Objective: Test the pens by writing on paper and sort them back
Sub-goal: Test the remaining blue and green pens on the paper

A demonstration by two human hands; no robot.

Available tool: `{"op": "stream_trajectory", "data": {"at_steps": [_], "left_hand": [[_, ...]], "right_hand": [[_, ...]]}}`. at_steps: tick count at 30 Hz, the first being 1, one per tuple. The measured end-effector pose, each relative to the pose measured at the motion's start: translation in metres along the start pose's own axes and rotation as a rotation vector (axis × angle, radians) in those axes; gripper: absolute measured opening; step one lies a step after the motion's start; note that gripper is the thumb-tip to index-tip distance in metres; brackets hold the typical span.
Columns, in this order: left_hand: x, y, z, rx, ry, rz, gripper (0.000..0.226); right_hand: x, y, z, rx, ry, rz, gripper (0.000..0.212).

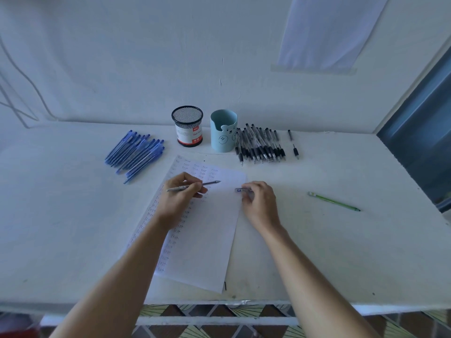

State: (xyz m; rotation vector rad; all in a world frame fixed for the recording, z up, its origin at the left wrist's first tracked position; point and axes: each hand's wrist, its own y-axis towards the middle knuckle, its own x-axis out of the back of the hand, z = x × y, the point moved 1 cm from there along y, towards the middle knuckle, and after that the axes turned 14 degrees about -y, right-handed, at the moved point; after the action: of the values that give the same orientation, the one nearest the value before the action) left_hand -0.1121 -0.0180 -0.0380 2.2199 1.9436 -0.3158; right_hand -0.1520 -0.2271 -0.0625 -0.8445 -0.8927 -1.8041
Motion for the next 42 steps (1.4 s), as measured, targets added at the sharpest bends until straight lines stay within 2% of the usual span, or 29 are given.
{"op": "stream_trajectory", "data": {"at_steps": [5,19,26,30,35,36,39,42], "left_hand": [[0.003,-0.001,-0.002,-0.004,-0.024,-0.011,0.014],[0.003,-0.001,-0.003,0.011,0.009,-0.002,0.011],[0.003,-0.003,-0.006,0.036,0.027,0.063,0.005],[0.005,0.000,-0.007,0.015,-0.056,0.052,0.005],[0.006,0.003,-0.004,-0.006,-0.018,0.063,0.013],[0.006,0.004,-0.004,-0.008,-0.018,0.068,0.012],[0.007,0.008,-0.003,0.016,-0.094,0.052,0.011],[0.009,0.010,-0.004,0.069,-0.280,0.006,0.016]], "right_hand": [[0.004,-0.002,0.005,0.036,-0.137,-0.005,0.015],[0.007,-0.006,0.026,0.128,-0.121,-0.123,0.013],[0.000,0.003,0.031,0.301,0.043,-0.086,0.015],[-0.001,0.009,0.042,0.309,0.105,-0.102,0.019],[-0.005,0.005,0.043,0.286,0.108,-0.081,0.016],[-0.006,0.005,0.042,0.282,0.076,-0.077,0.020],[-0.013,0.001,0.038,0.180,-0.046,0.012,0.051],[-0.015,-0.001,0.034,0.171,-0.250,0.145,0.063]]}}
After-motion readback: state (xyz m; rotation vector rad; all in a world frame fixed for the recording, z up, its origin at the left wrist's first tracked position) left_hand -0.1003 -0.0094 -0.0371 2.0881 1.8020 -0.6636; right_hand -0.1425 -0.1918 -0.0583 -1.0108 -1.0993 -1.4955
